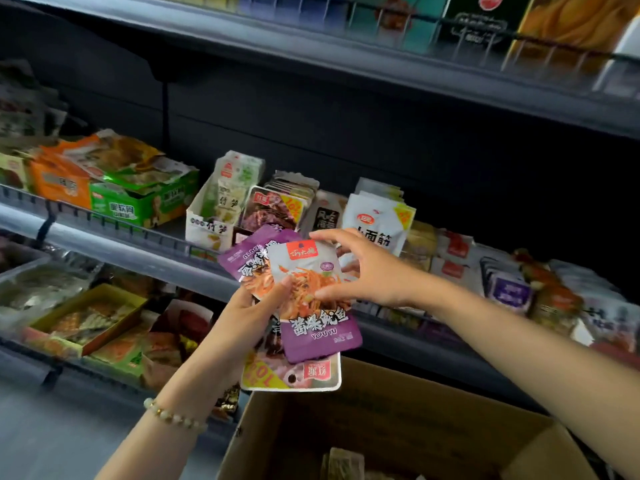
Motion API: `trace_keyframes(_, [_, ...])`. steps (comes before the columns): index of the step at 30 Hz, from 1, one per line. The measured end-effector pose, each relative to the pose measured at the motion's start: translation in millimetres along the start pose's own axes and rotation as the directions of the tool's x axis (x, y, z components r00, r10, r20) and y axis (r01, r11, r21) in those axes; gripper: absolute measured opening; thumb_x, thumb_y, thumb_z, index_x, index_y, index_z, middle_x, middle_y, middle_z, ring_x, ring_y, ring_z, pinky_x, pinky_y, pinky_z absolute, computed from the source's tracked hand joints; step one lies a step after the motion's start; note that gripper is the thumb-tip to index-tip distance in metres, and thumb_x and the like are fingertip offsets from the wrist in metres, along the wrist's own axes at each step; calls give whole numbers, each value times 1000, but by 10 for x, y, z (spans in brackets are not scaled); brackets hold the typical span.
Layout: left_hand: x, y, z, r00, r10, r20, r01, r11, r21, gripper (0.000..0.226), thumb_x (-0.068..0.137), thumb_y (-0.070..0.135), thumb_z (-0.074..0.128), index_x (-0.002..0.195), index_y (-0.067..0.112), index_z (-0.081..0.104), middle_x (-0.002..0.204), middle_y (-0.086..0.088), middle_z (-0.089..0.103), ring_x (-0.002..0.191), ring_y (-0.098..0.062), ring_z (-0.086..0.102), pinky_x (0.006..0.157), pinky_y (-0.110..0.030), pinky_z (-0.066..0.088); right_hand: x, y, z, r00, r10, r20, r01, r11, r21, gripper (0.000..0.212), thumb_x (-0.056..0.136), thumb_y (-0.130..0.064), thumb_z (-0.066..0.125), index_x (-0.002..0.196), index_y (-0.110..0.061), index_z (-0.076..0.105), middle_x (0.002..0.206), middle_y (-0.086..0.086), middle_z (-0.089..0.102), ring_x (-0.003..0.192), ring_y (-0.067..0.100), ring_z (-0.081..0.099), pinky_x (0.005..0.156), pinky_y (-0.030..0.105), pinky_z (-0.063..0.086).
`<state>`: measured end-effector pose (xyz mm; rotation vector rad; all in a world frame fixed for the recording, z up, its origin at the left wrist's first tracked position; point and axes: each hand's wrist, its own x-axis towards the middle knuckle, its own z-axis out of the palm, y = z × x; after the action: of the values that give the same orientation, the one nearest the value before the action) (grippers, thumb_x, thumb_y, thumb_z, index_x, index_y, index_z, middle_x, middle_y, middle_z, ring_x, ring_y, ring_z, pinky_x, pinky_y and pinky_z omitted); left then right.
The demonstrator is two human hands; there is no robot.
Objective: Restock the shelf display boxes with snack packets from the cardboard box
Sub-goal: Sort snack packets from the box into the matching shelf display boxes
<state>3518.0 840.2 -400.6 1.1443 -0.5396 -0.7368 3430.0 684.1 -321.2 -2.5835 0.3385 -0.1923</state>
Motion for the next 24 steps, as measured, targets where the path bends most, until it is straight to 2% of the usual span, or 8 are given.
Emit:
trace_keyframes(3, [-116, -106, 239, 996, -35, 83, 31, 998, 52, 19, 92, 26, 57, 103, 15, 66, 90, -4, 76, 77, -19, 73, 58, -25, 58, -357, 157, -54, 997, 70, 21, -69, 996, -57, 88, 71, -38, 82, 142, -33, 30, 132, -5, 27, 124, 9, 35, 107, 28, 39])
trace_keyframes(5, [-175, -192, 396, 990, -51, 130, 40, 996, 86, 24, 88, 29, 59, 107, 14, 65, 92, -4, 76, 80, -19, 74, 58, -25, 57, -553, 291, -58, 995, 96, 2, -95, 991, -93, 86, 67, -41, 83, 136, -29, 33, 128, -6, 27, 124, 10, 34, 107, 31, 40])
trace_keyframes(7, [-213, -263, 547, 983, -59, 174, 39, 992, 117, 34, 81, 31, 64, 111, 15, 63, 95, -3, 76, 83, -18, 73, 60, -23, 56, -722, 433, -82, 989, 126, -79, -132, 989, -72, 81, 64, -44, 84, 127, -26, 36, 126, -7, 32, 120, 10, 40, 104, 33, 44])
trace_keyframes(11, [-247, -330, 833, 972, -89, 219, 39, 974, 225, 39, 78, 14, 76, 113, 14, 60, 97, -2, 76, 86, -19, 73, 70, -25, 57, -1012, 676, -265, 918, 318, -235, -277, 942, 192, 71, 63, -40, 86, 114, -23, 40, 115, -4, 57, 102, 10, 59, 87, 31, 54])
trace_keyframes(14, [-239, -362, 1044, 972, -103, 211, 41, 960, 278, 40, 76, 12, 78, 112, 15, 60, 93, 1, 76, 84, -17, 73, 73, -28, 58, -1204, 847, -462, 883, 397, -251, -300, 888, 348, 57, 67, -32, 84, 111, -18, 51, 108, -2, 66, 97, 11, 64, 83, 28, 55])
trace_keyframes(18, [-235, -390, 1325, 968, -90, 234, 17, 954, 299, 38, 76, 13, 79, 108, 20, 60, 94, 3, 76, 82, -12, 73, 70, -25, 56, -1431, 1039, -717, 877, 431, -211, -262, 798, 543, 43, 71, -19, 81, 109, -17, 62, 100, 0, 73, 94, 14, 69, 89, 34, 55])
trace_keyframes(21, [-221, -383, 1502, 954, -102, 282, 7, 948, 320, 41, 76, 17, 79, 111, 21, 58, 95, 4, 75, 85, -14, 73, 77, -31, 57, -1583, 1135, -845, 887, 442, -132, -259, 714, 650, 36, 79, -8, 72, 113, -12, 61, 99, 5, 73, 91, 15, 69, 82, 27, 56])
trace_keyframes(24, [-202, -371, 1649, 937, -91, 338, -1, 966, 260, 39, 77, 15, 75, 112, 15, 59, 96, -1, 76, 86, -19, 73, 69, -27, 58, -1710, 1243, -920, 888, 457, -52, -253, 579, 775, 30, 84, -3, 64, 114, -7, 60, 101, 11, 71, 88, 18, 68, 76, 25, 58])
